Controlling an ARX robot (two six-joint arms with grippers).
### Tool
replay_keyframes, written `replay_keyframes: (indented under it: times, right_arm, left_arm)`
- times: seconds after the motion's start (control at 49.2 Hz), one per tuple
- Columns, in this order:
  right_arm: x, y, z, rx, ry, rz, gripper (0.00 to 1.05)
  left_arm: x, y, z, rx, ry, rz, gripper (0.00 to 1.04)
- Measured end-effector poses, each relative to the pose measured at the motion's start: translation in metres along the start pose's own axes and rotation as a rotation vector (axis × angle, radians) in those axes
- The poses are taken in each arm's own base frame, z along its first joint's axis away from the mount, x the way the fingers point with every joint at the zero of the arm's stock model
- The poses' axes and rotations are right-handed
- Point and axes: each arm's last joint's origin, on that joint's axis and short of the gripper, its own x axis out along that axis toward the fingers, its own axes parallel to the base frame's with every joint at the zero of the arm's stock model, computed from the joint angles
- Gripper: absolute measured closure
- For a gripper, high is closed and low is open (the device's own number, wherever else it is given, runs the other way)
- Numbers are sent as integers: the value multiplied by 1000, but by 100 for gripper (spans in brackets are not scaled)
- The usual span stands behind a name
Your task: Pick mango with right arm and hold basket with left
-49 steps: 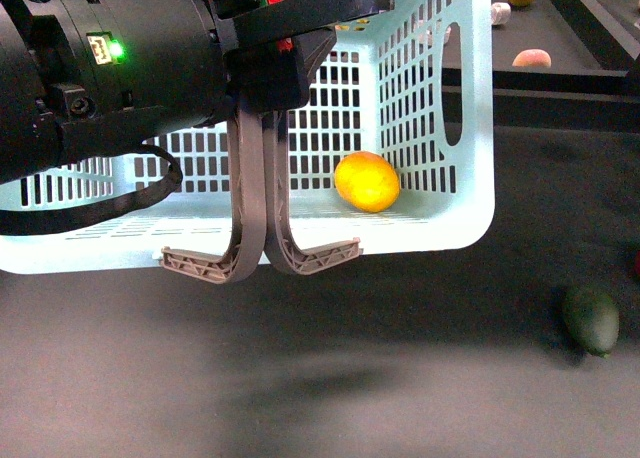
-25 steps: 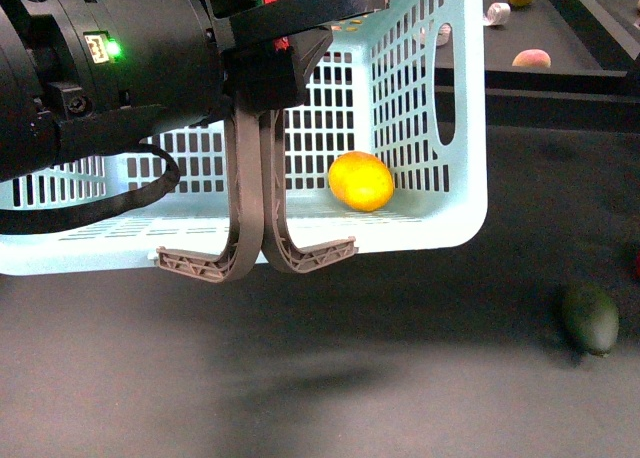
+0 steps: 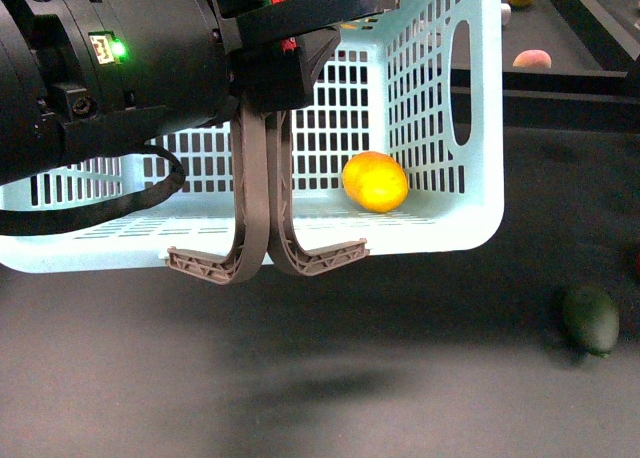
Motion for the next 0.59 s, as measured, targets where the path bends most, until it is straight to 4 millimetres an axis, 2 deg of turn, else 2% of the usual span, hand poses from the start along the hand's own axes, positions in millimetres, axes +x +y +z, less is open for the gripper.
replay_keyframes:
  times: [0.142, 0.509, 0.529, 0.59]
  right_arm:
    - [-9, -15, -11, -174, 6, 3, 44]
    - [-11, -38, -23, -233, -13, 3, 97]
    - [-11, -40, -24, -235, -13, 3, 102]
    - [-11, -43, -25, -239, -16, 1, 103]
  left_arm:
    - [0, 0, 0, 2, -1, 2, 97]
    - [0, 0, 0, 1, -1, 1, 97]
    - [0, 0, 0, 1, -1, 2, 97]
    - [0, 0, 0, 2, -1, 2, 97]
